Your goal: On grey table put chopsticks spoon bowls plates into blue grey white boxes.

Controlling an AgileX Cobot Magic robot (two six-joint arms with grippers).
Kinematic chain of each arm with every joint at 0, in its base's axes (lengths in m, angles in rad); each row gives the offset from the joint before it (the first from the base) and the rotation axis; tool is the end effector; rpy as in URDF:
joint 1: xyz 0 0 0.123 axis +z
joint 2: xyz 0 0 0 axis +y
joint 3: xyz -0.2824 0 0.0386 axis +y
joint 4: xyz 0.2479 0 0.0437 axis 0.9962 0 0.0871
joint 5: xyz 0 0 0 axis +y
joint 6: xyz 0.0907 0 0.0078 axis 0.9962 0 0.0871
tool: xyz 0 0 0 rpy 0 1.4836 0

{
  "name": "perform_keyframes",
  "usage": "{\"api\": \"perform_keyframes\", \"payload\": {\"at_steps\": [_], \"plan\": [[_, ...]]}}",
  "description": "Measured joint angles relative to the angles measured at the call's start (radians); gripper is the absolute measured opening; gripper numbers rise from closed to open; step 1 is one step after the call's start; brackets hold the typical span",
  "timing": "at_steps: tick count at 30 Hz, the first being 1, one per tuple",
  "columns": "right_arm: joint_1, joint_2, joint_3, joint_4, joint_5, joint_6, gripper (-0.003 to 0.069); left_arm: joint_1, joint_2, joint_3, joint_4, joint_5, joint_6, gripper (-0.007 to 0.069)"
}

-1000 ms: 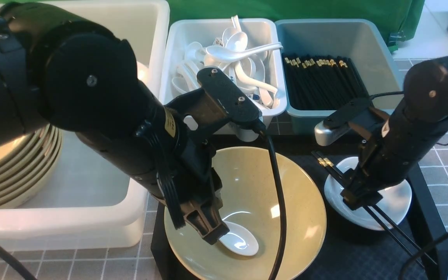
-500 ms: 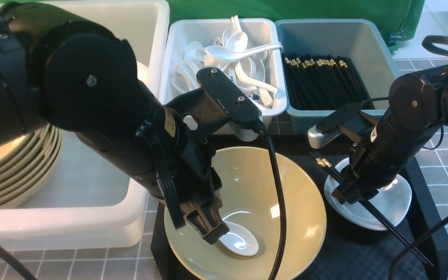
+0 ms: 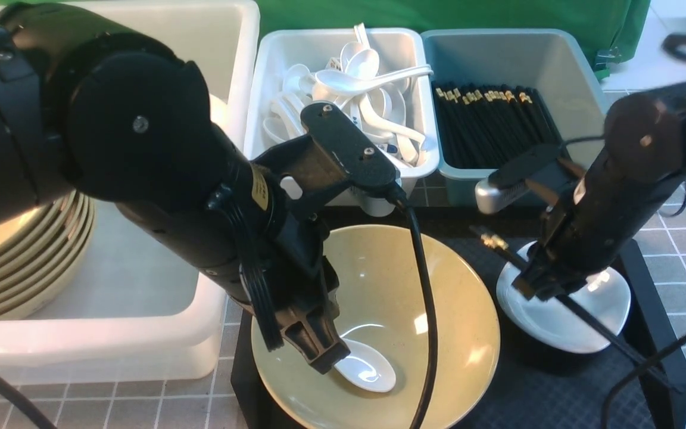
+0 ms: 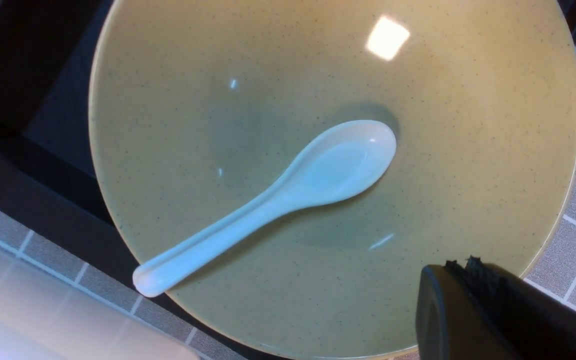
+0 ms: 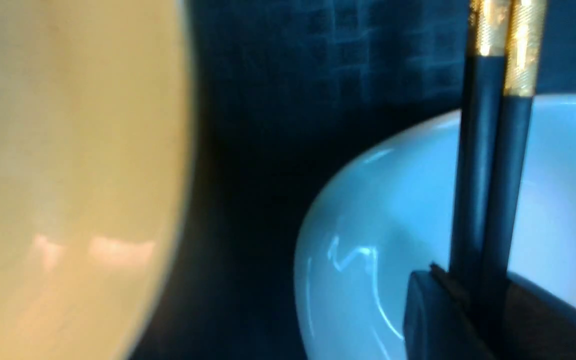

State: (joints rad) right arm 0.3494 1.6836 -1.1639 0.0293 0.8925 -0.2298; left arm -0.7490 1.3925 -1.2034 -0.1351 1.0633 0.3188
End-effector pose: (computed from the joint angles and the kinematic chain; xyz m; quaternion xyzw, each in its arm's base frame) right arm 0.3085 0.1146 0.2258 -0.2760 0.9532 0.0197 0.1216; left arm 0.1944 -0.1954 0.3211 0.4799 0.8516 -0.1058 0.1826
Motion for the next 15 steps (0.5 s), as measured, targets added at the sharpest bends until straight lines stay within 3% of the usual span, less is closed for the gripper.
{"api": "perform_keyframes", "payload": {"at_steps": [8, 15], "plan": [[-0.041, -0.124, -0.173, -0.012, -0.008, 0.013, 0.0161, 0.040, 0.013, -0.009, -0.022, -0.139, -0.056, -0.0011], [-0.164, 0.016, -0.454, 0.021, -0.103, 0.101, 0.0161, 0.241, 0.154, -0.141, -0.180, -0.262, 0.015, -0.0011]]}}
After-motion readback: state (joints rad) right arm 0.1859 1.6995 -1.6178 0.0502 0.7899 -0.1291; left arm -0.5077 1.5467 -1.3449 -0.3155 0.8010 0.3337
